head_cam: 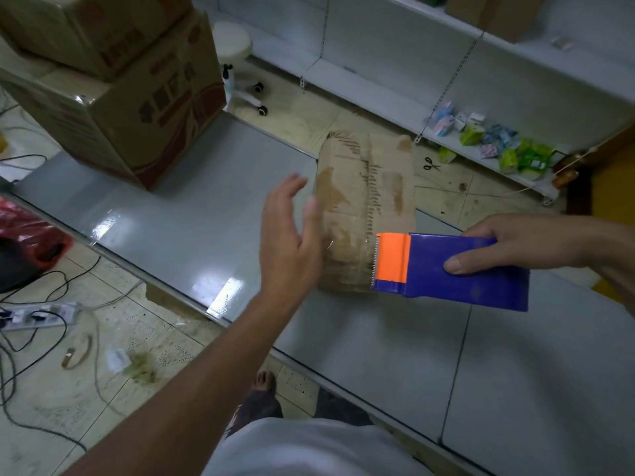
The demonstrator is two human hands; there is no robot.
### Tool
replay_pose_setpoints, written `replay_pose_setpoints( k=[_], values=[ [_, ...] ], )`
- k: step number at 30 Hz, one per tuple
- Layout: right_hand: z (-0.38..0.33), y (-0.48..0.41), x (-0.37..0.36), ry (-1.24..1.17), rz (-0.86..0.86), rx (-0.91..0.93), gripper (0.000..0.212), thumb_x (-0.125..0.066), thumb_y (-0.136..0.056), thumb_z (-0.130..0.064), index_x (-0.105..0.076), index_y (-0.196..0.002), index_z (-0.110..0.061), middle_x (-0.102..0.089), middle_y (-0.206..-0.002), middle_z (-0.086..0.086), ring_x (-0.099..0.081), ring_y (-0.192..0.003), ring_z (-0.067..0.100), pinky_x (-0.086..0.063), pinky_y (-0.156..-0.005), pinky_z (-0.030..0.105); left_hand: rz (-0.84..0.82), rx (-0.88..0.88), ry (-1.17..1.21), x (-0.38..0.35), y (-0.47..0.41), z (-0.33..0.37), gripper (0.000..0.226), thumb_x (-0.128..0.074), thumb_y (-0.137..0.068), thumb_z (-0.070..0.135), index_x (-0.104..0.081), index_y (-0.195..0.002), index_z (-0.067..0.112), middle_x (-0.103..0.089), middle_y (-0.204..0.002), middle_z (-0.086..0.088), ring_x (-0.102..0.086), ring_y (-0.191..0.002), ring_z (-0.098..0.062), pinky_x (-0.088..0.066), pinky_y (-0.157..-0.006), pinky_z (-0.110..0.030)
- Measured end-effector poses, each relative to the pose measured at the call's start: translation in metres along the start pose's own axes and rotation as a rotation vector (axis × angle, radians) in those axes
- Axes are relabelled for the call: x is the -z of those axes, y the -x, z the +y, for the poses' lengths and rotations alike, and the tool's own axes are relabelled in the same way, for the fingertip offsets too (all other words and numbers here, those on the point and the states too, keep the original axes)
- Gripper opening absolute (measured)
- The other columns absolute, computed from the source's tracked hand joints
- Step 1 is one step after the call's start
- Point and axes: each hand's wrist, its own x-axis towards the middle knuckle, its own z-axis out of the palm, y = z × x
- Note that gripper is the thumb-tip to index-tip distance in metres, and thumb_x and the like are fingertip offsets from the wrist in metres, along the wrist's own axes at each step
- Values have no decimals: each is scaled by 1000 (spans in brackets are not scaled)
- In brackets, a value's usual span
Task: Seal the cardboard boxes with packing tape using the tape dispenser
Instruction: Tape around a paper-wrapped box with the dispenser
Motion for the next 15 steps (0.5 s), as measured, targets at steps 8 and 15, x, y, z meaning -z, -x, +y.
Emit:
replay_pose_setpoints(
  k=[8,15],
  values=[
    [4,0,-5,-10,25,17,58,-61,-59,-75,-71,-91,-27,-75,-90,-3,-72,-82,17,-54,-78,32,-547,-340,-629,-43,-35,-2,58,-20,-103,45,-25,-154,18,-20,-162,-2,-3,-151,-16,4,-122,-36],
    [13,2,-10,-61,53,57,45,-62,-74,-65,-70,-93,-25,-75,-90,-3,-72,-82,15,-54,-77,29,-607,-357,-738,-42,-38,-3,64,-14,-97,49,-9,-157,25,-11,-164,1,0,-151,-16,4,-122,-37]
  ],
)
